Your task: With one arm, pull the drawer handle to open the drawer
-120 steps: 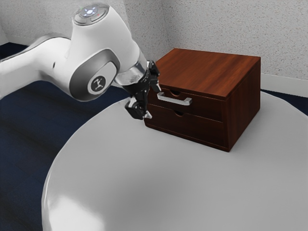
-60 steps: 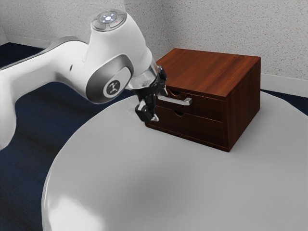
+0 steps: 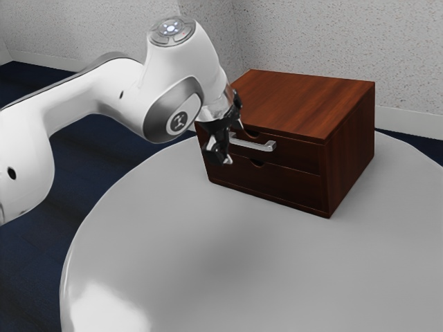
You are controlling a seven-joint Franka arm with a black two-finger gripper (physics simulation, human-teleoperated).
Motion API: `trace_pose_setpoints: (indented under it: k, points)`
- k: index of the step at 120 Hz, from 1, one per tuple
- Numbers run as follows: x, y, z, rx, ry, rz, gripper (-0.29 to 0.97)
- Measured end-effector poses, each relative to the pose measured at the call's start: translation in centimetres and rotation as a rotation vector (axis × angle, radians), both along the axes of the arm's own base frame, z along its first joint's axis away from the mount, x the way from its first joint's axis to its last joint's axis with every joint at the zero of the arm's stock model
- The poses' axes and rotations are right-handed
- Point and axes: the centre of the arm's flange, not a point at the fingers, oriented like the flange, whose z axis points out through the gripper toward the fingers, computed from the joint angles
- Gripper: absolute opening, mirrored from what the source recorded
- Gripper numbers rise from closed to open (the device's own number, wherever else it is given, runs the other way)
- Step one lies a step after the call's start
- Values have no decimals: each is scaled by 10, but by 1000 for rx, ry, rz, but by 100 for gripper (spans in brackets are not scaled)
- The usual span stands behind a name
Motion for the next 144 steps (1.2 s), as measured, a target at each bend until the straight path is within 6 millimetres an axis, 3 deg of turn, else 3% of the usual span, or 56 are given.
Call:
trace_pose_setpoints:
  k: [50, 93, 127, 144]
  points:
    - [9, -2, -21, 13, 26, -16, 53]
    - [21, -5, -24, 28, 2, -32, 50]
    - [23, 4, -23, 25, -13, -24, 50]
    - [25, 10, -32, 22, -2, -16, 50]
